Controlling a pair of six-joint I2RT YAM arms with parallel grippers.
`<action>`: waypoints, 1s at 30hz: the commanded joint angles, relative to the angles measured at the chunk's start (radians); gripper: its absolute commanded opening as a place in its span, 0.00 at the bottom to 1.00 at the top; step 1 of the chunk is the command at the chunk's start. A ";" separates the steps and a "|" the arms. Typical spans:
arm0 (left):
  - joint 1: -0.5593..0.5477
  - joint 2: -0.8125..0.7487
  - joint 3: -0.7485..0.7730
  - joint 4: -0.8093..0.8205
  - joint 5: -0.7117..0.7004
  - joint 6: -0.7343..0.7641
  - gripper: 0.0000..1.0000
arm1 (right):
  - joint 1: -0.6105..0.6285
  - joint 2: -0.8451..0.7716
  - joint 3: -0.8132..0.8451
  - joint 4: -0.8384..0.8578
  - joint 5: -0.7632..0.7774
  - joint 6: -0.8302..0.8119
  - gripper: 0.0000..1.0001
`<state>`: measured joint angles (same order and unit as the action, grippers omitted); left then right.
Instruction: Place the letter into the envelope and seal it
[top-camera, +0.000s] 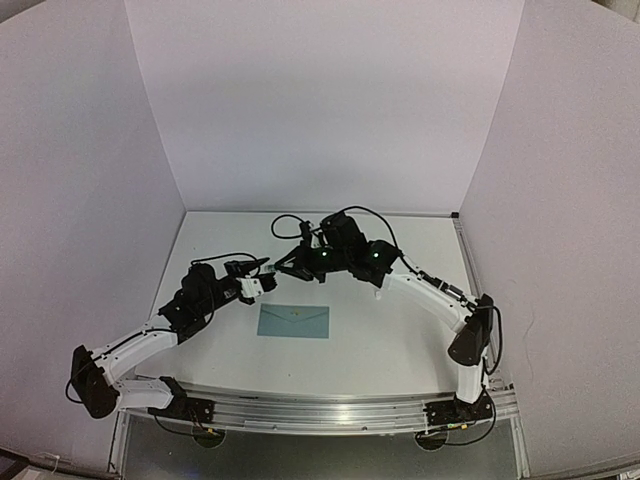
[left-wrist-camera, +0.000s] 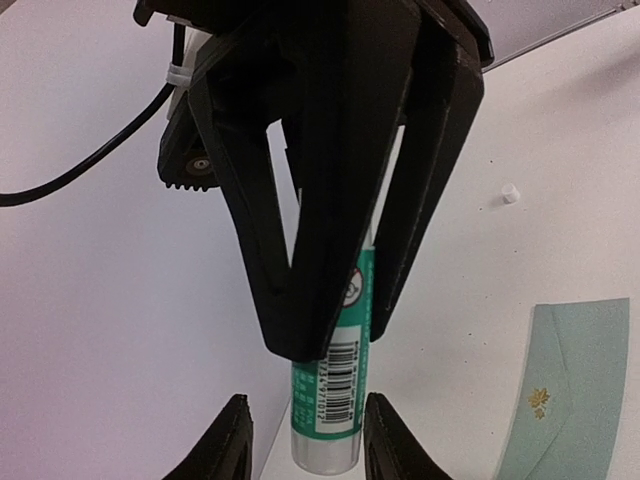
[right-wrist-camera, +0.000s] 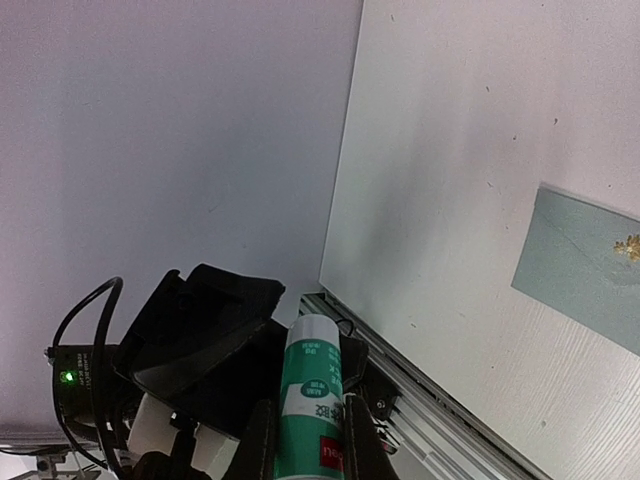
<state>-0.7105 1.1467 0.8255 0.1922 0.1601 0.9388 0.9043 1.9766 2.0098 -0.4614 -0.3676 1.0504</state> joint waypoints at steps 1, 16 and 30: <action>-0.001 0.006 0.055 -0.039 -0.014 -0.030 0.32 | 0.006 -0.001 0.018 0.041 -0.005 0.007 0.00; 0.006 -0.002 0.064 -0.069 -0.001 -0.034 0.28 | 0.006 -0.017 0.001 0.046 0.007 0.003 0.00; 0.006 -0.008 0.069 -0.104 0.042 0.007 0.01 | 0.007 0.011 0.023 0.047 -0.012 0.006 0.00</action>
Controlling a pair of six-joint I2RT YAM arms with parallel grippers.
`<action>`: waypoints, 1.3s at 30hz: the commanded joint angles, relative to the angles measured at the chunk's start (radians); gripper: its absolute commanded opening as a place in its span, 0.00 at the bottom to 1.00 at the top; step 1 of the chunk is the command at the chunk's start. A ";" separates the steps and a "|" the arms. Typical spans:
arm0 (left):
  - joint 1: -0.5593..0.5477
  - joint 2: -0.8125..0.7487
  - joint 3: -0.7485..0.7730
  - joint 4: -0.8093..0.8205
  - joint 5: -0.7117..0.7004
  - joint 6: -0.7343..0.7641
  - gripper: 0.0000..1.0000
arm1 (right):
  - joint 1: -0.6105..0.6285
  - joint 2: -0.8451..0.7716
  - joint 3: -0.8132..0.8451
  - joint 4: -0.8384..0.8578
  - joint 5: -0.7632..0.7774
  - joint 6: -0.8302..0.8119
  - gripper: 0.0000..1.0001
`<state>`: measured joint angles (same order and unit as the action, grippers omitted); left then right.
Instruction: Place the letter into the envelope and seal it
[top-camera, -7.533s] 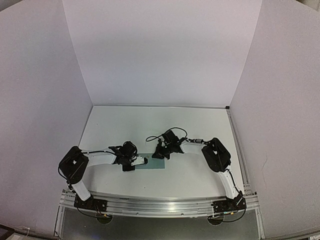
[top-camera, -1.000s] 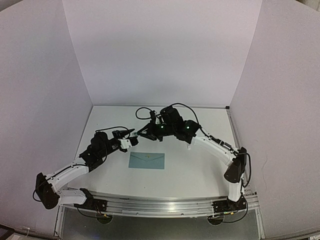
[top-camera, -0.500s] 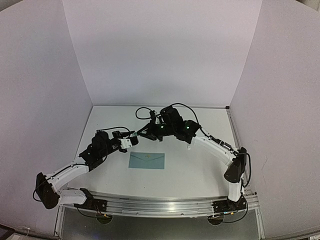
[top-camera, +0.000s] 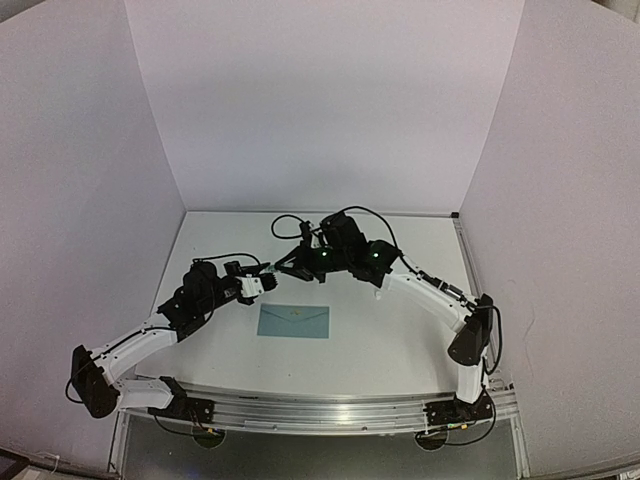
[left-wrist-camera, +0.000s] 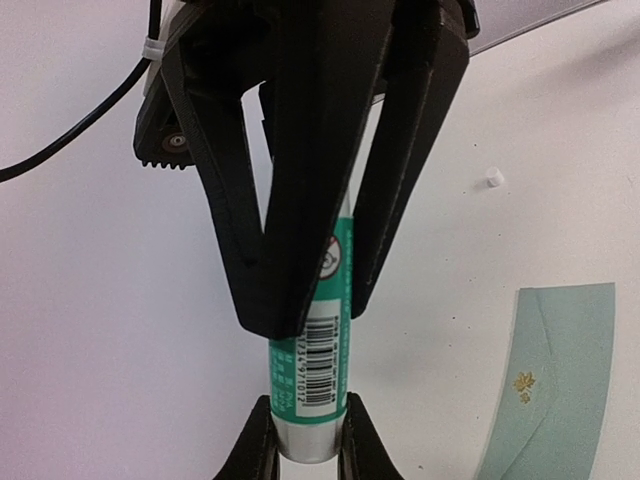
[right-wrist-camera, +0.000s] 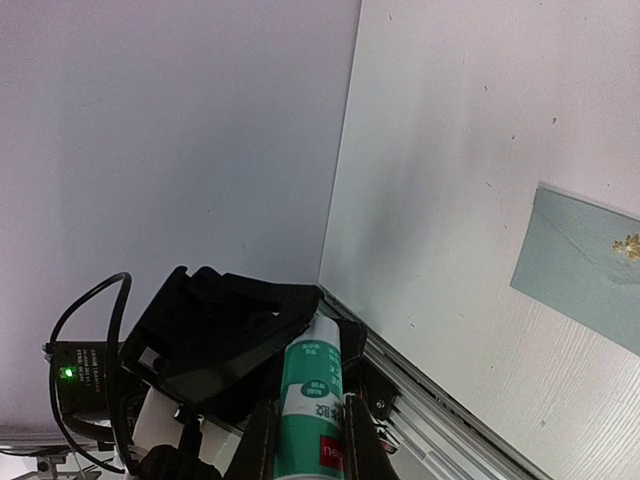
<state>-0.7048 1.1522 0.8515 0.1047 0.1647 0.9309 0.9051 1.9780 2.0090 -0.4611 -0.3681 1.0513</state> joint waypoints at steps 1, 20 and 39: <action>0.001 -0.015 0.044 -0.021 0.039 0.016 0.00 | 0.006 0.011 0.026 0.047 -0.012 0.004 0.00; 0.022 0.165 0.575 -0.928 0.518 -0.279 0.00 | 0.004 -0.018 0.024 0.037 -0.287 -0.938 0.00; 0.059 0.323 0.799 -1.184 0.773 -0.288 0.02 | 0.033 -0.179 -0.184 0.024 -0.198 -1.750 0.00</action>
<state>-0.6371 1.4807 1.5906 -1.0852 0.8064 0.6075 0.9131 1.8474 1.8569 -0.4854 -0.6349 -0.5689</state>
